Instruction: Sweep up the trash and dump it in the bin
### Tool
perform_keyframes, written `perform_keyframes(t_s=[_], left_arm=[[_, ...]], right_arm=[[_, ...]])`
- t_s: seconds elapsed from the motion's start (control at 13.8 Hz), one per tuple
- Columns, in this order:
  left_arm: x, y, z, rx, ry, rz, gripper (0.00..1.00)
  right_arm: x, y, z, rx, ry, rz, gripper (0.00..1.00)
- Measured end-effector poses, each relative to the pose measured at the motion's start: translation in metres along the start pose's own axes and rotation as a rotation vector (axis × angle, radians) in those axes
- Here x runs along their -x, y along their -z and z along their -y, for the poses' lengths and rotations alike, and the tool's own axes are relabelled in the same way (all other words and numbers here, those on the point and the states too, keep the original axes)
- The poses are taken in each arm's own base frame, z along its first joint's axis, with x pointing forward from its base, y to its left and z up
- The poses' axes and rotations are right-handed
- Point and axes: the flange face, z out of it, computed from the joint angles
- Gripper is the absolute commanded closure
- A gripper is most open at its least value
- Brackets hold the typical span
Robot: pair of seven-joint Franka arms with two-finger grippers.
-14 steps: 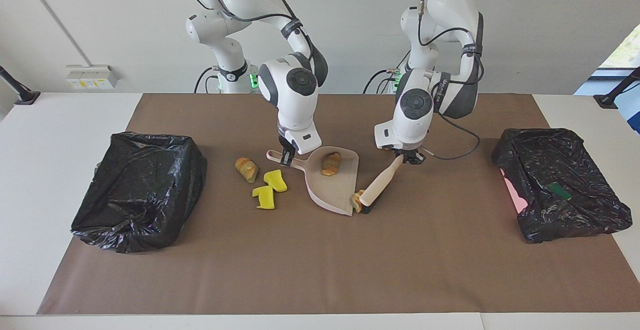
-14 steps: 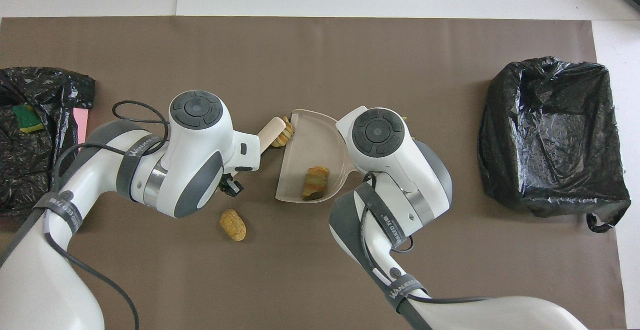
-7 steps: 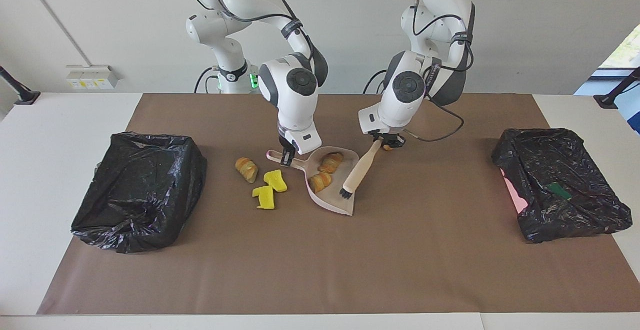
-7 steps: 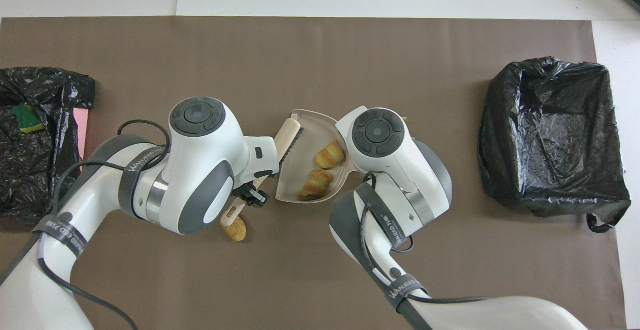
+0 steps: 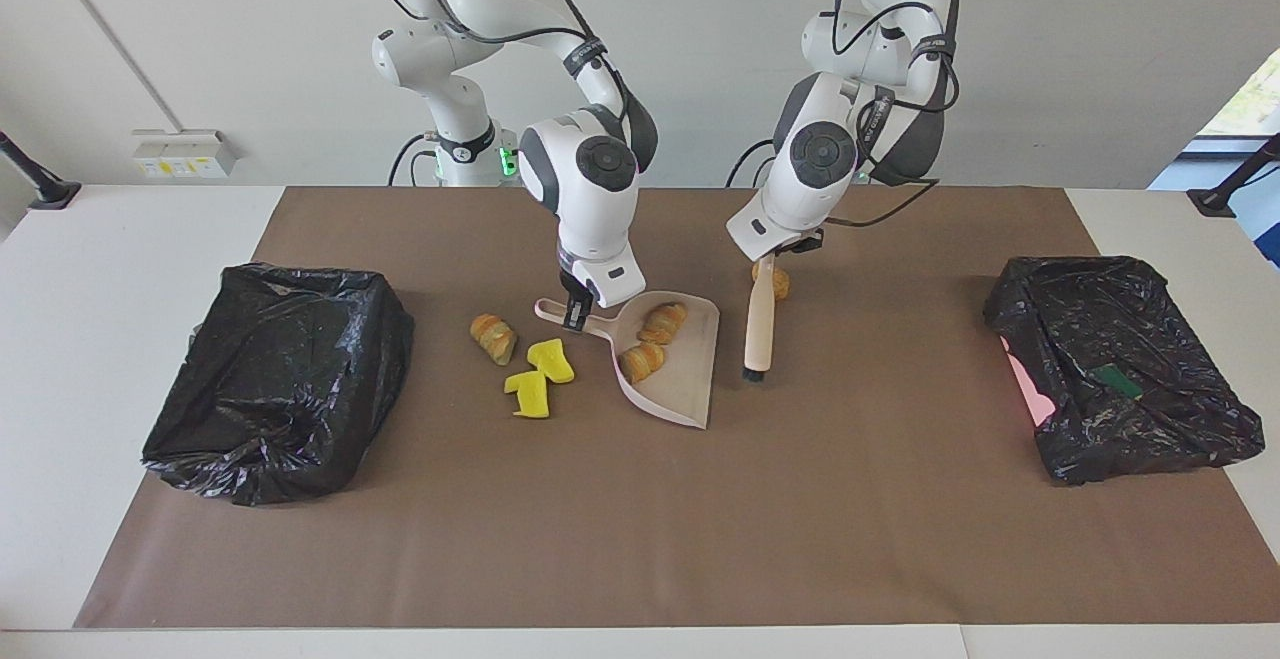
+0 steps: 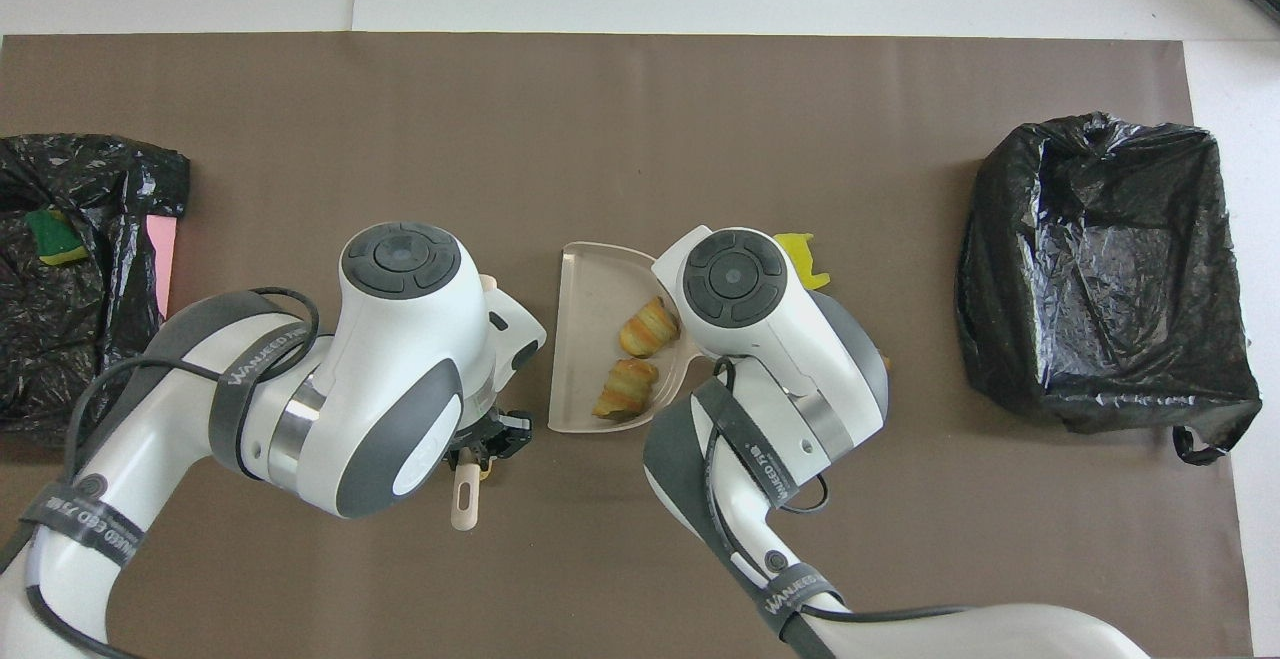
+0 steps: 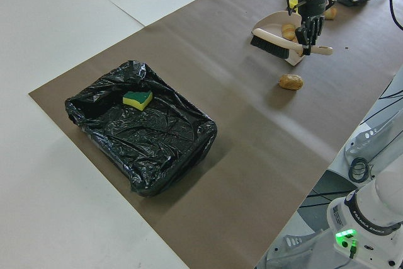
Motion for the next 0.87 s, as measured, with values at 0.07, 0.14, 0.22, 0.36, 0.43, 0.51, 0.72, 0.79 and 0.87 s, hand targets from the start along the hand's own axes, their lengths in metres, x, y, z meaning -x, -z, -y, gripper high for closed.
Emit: perform_keyframes(t_s=[0.07, 0.14, 0.22, 0.36, 0.43, 0.51, 0.72, 0.79, 0.87], left_arm=[[0.008, -0.007, -0.003, -0.014, 0.067, 0.007, 1.00], [0.016, -0.015, -0.004, -0.028, 0.146, 0.014, 1.00], [0.024, -0.023, -0.003, -0.043, 0.235, 0.022, 1.00], [0.038, -0.038, 0.003, -0.068, 0.348, 0.032, 1.00], [0.044, -0.044, 0.007, -0.075, 0.393, 0.033, 1.00], [0.048, -0.050, 0.010, -0.072, 0.426, 0.026, 1.00], [0.052, -0.074, 0.016, 0.006, 0.449, -0.023, 1.00], [0.055, -0.081, 0.015, 0.039, 0.445, -0.018, 1.00], [0.057, -0.087, 0.015, 0.061, 0.432, -0.002, 1.00]], right_arm=[[0.004, 0.005, 0.003, -0.012, 0.071, 0.007, 1.00], [0.011, 0.012, 0.004, -0.019, 0.132, 0.008, 1.00], [0.018, 0.016, 0.005, -0.023, 0.170, 0.007, 1.00], [0.025, 0.014, 0.011, -0.024, 0.200, 0.003, 1.00], [0.025, 0.010, 0.013, -0.019, 0.204, -0.001, 1.00], [0.025, 0.006, 0.014, -0.016, 0.205, -0.003, 1.00], [0.025, 0.002, 0.015, -0.017, 0.206, -0.004, 1.00], [0.025, 0.002, 0.015, -0.017, 0.207, -0.003, 1.00], [0.024, 0.001, 0.016, -0.020, 0.198, -0.002, 1.00]])
